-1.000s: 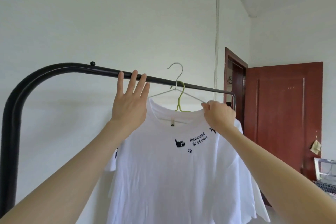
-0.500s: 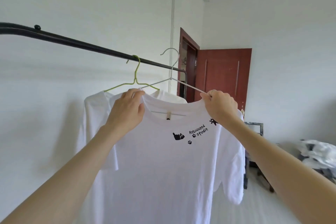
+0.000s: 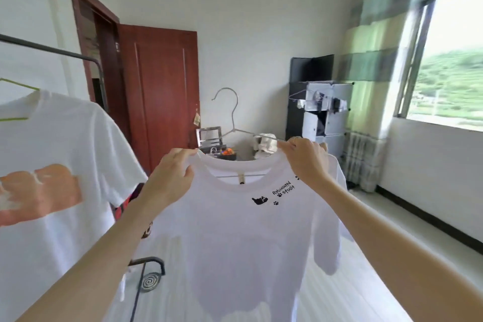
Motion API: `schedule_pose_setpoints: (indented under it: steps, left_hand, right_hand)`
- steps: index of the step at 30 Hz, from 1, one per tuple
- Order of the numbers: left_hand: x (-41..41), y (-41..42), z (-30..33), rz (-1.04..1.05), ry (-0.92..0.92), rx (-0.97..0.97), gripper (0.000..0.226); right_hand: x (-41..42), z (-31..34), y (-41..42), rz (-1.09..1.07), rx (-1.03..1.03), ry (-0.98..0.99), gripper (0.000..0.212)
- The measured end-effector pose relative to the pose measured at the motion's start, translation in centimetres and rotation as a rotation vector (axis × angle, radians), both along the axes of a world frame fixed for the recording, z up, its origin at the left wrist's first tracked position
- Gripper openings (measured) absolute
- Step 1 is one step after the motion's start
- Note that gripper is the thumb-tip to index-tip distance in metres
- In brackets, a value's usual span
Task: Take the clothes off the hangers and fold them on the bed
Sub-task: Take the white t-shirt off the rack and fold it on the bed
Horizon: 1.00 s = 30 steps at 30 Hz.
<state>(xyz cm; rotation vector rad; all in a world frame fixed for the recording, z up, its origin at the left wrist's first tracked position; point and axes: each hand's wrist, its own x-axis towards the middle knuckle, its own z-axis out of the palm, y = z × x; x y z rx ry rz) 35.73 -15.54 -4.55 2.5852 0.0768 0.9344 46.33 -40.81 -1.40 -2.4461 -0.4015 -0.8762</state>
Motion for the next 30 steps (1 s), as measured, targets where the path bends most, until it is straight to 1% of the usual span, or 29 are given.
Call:
schedule_pose_setpoints:
  steps: [1, 4, 5, 6, 8, 9, 12, 17, 21, 25, 30]
  left_hand:
    - [0.9, -3.0, 0.0, -0.061, -0.004, -0.002, 0.039]
    - [2.4, -10.5, 0.5, -0.202, 0.029, 0.001, 0.037]
    - [3.1, -15.1, 0.4, -0.281, 0.025, -0.012, 0.037]
    - [3.0, -15.4, 0.6, -0.284, 0.036, -0.023, 0.037]
    - [3.4, -23.4, 0.5, -0.402, 0.021, -0.025, 0.037]
    - [3.3, -25.1, 0.4, -0.422, 0.011, -0.025, 0.036]
    - [2.4, -36.3, 0.0, -0.584, -0.004, -0.037, 0.035]
    - [-0.5, -51.8, -1.1, -0.783, -0.006, -0.082, 0.035]
    - [-2.6, -60.9, -1.1, -0.93, -0.002, -0.073, 0.037]
    - [-4.3, -68.2, -0.8, -1.022, -0.012, -0.083, 0.039]
    - [-5.5, -76.0, -0.9, -1.091, -0.037, -0.114, 0.043]
  right_hand:
    - [-0.7, -0.1, -3.8, -0.069, 0.013, 0.0, 0.048]
    - [-2.4, 0.2, -12.6, -0.188, 0.068, -0.049, 0.05]
    - [-4.1, 0.3, -17.9, -0.256, 0.085, -0.063, 0.049]
    - [-4.0, 0.5, -18.4, -0.24, 0.081, -0.099, 0.047]
    - [-7.4, 0.6, -26.9, -0.373, 0.07, -0.097, 0.048]
    - [-8.0, 0.8, -28.7, -0.41, 0.062, -0.093, 0.048]
    - [-13.2, 1.2, -39.6, -0.563, 0.015, -0.108, 0.045]
    - [-21.6, 2.4, -53.1, -0.749, -0.028, -0.171, 0.038]
    - [-27.2, 3.0, -60.1, -0.905, -0.115, -0.197, 0.039]
    - [-32.0, 2.6, -65.1, -1.001, -0.129, -0.215, 0.034]
    - [-35.7, 1.8, -70.2, -1.102, -0.123, -0.141, 0.038]
